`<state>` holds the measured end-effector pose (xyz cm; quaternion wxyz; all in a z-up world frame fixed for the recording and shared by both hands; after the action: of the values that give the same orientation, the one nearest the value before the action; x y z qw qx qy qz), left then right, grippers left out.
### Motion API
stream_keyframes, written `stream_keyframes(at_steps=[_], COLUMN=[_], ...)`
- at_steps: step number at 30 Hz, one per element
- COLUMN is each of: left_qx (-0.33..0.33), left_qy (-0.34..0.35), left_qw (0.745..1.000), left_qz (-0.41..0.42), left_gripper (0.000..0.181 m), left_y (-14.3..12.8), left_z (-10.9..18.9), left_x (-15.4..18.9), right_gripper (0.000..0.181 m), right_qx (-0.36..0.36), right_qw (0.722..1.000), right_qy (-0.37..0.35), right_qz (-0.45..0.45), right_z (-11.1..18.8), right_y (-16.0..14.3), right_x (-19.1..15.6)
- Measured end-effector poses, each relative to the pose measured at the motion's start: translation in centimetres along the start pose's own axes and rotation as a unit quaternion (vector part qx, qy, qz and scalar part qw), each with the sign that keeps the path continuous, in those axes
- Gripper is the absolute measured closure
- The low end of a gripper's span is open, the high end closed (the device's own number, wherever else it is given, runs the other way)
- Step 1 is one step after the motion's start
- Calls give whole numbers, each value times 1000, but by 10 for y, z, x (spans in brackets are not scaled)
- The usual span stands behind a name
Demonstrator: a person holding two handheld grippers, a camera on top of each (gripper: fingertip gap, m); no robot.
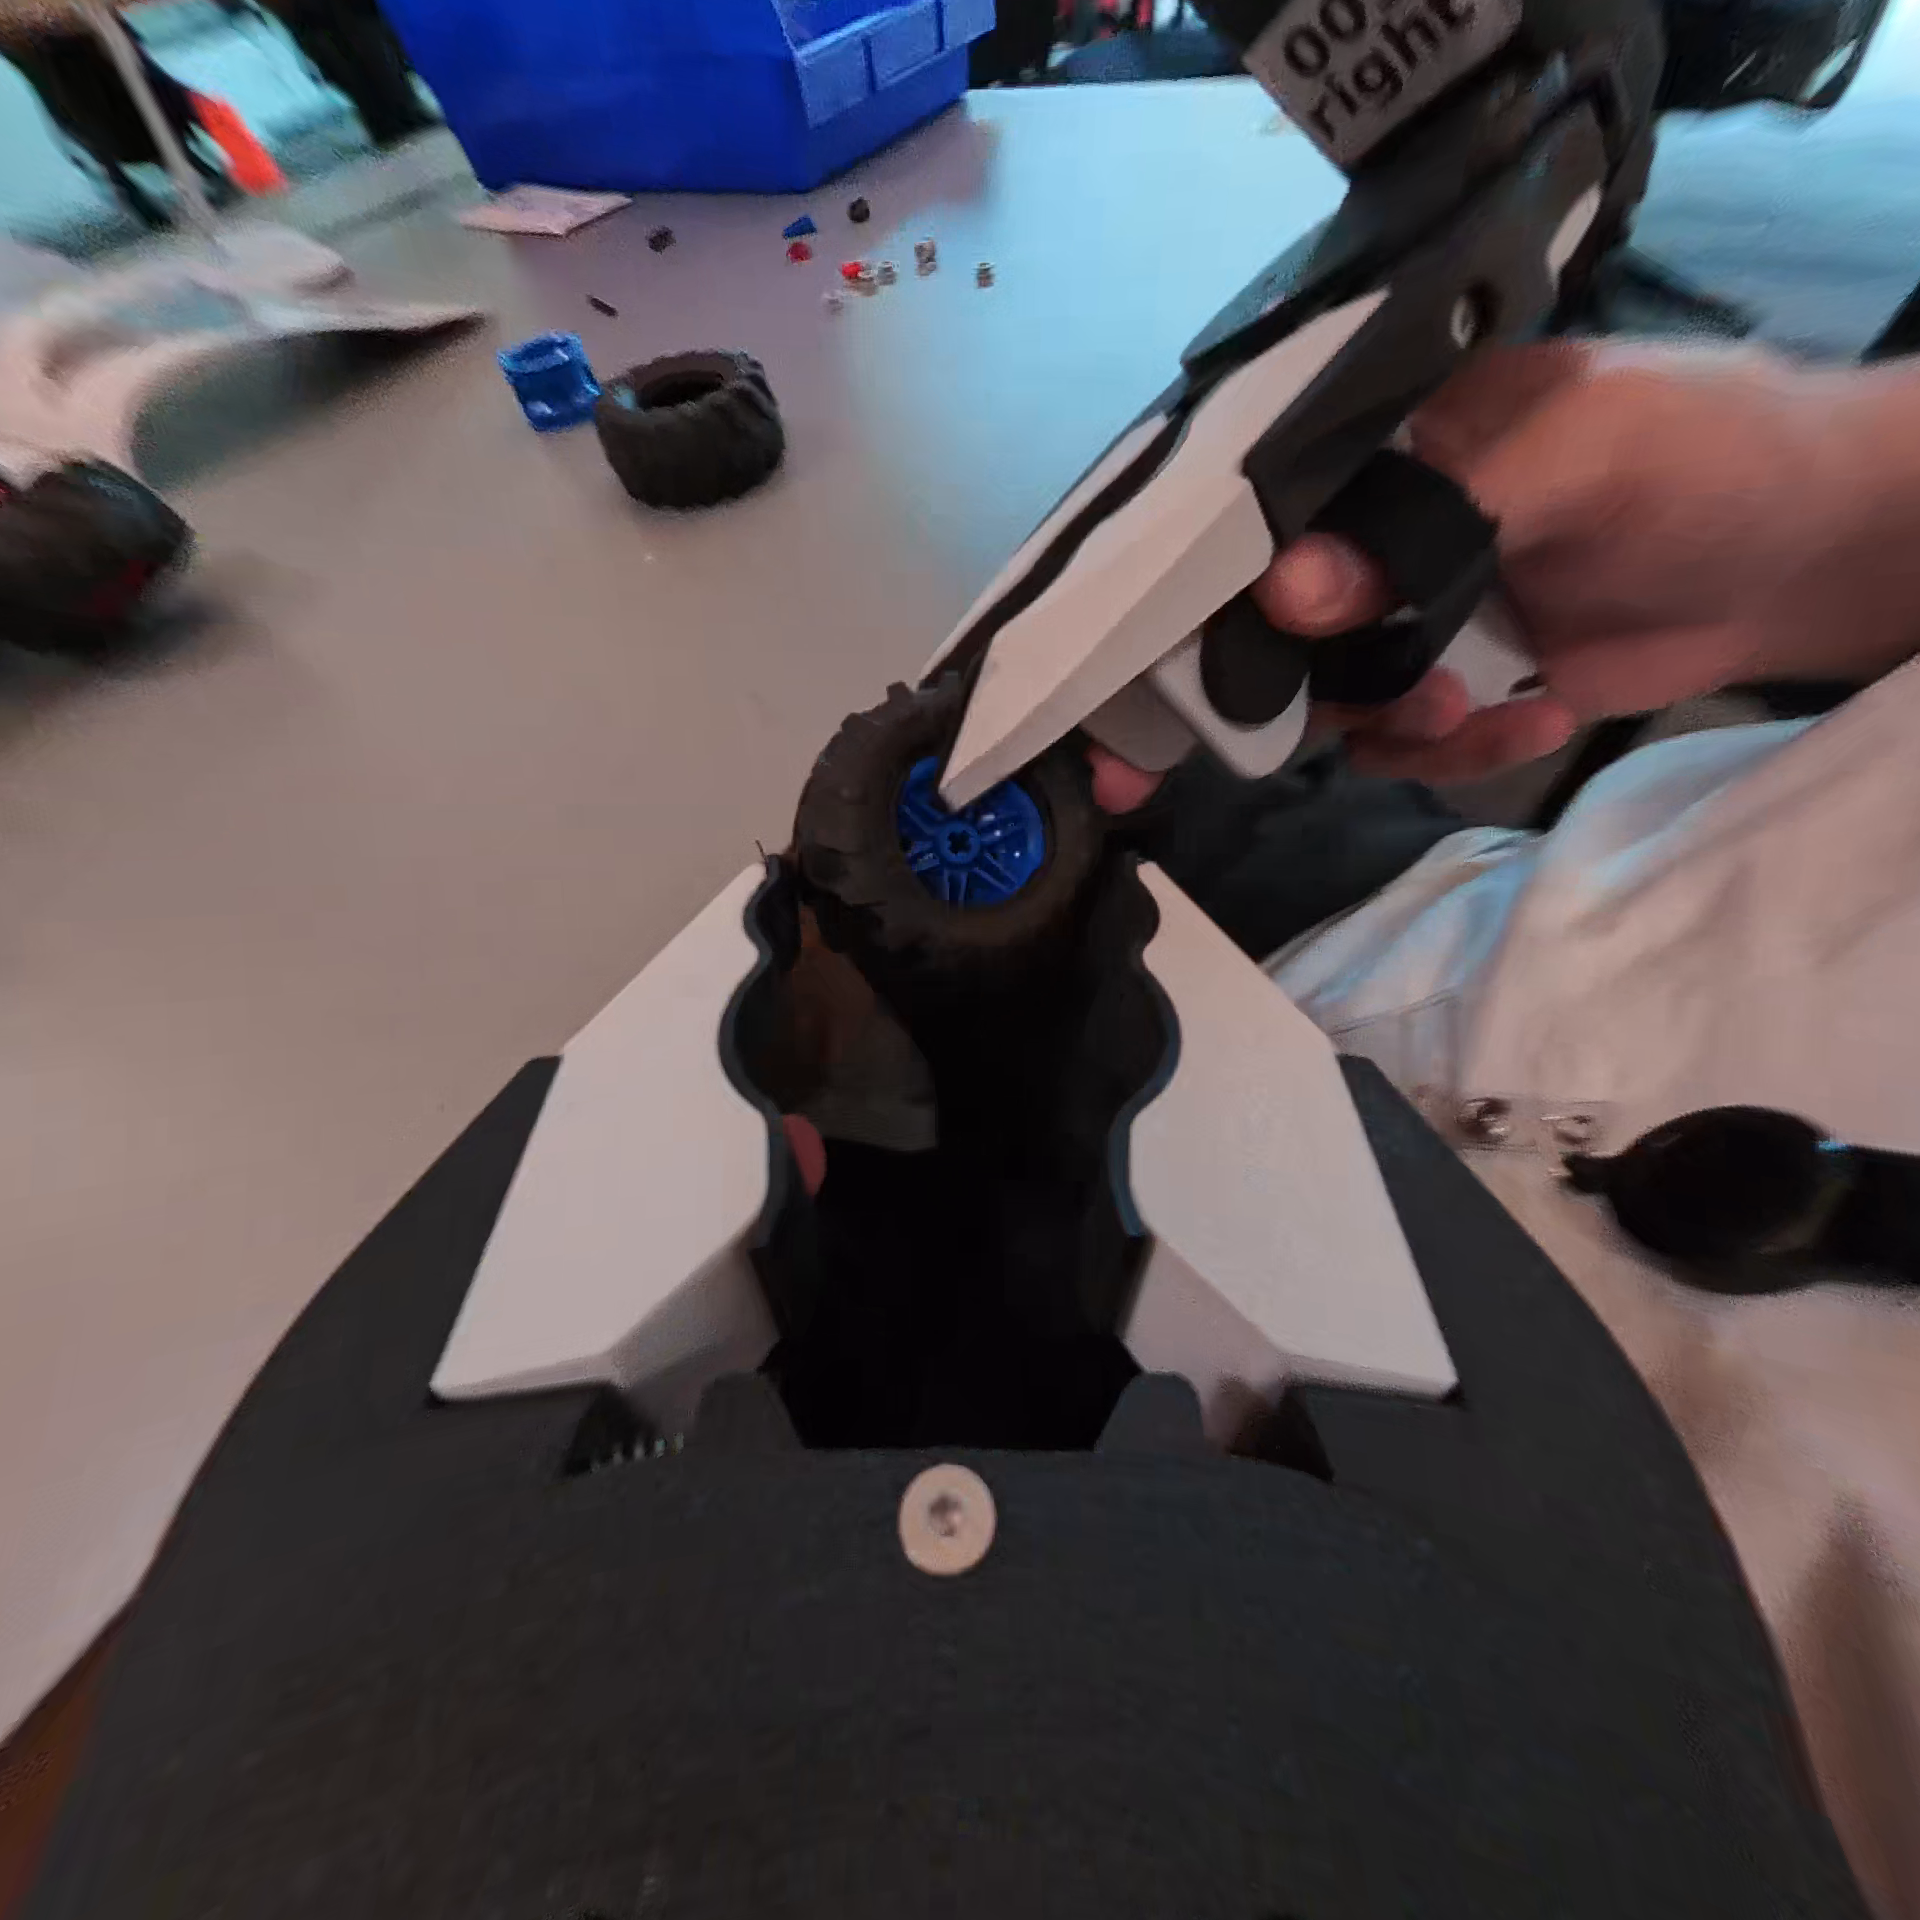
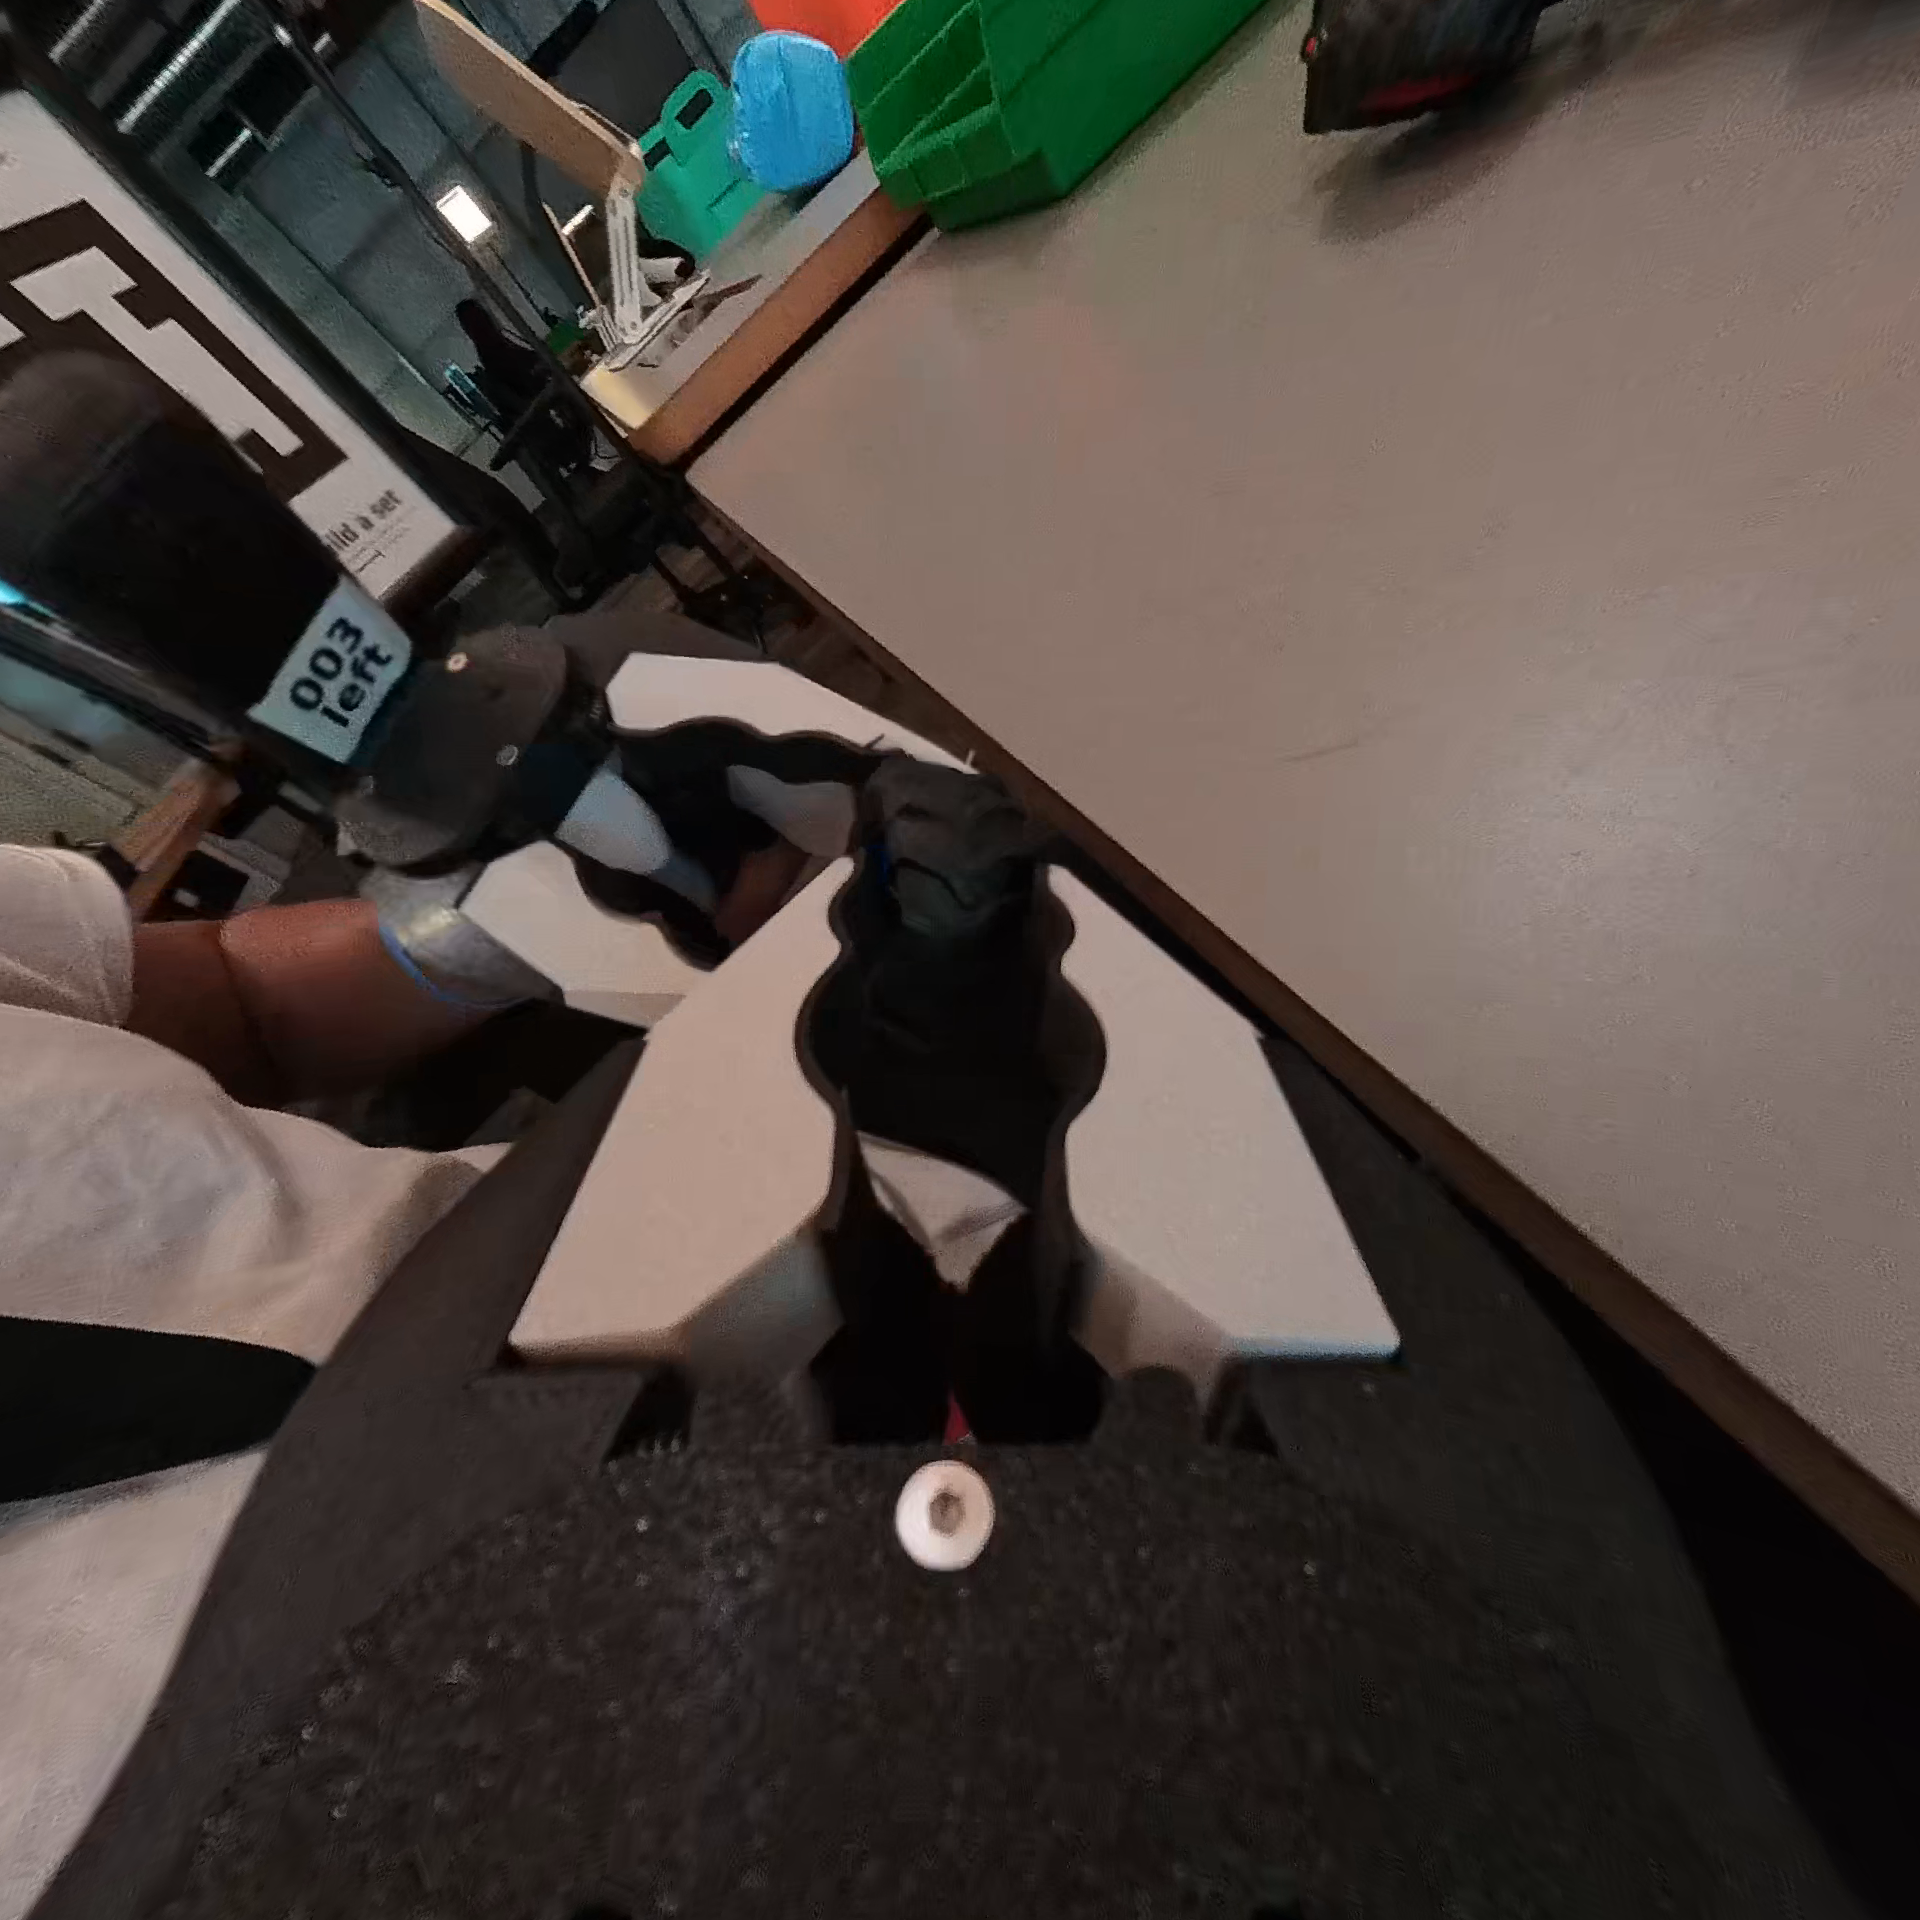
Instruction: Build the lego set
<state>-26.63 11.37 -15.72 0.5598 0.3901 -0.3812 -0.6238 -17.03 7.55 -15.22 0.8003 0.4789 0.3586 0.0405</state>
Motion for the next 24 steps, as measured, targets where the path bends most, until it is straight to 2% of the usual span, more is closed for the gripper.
stream_keyframes(at_steps=[3, 8, 9, 14, 17, 22, 24], left_qx=[9, 29, 32, 22, 27, 26, 19], left_qy=[-54, -74, -80, -61, -51, -54, -29], left_qw=[992, 976, 974, 983, 981, 984, 989], left_qz=[112, 201, 210, 171, 183, 169, 144], left_gripper=[126, 151, 152, 156, 158, 158, 158], left_y=[0, -1, -1, 0, 4, 4, 5], left_z=[1, 3, 3, 5, 7, 6, 7], left_x=[-6, -15, -17, -17, -20, -17, -18], right_gripper=[153, 153, 153, 154, 149, 152, 153], right_qx=[11, 7, 7, 11, -10, -22, -32], right_qw=[997, 994, 993, 993, 989, 997, 998], right_qy=[-38, -57, -62, -65, -54, -15, -19], right_qz=[59, 93, 97, 100, 136, 71, 52], right_z=[4, 4, 3, 4, -2, -7, -8], right_y=[3, 2, 1, 2, -6, -9, -7], right_x=[-4, -7, -8, -6, -1, 0, 0])
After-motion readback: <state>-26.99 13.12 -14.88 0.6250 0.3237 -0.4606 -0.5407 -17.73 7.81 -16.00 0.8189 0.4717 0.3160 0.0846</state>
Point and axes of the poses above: each gripper's, where its closed fingertips meet, z back along the fingers, y out of its top, x = y × z across the jaws, the point moved 6 cm from there along z, back along the fingers, and after that the axes turned 1 degree about -x, right-handed, at the moved point
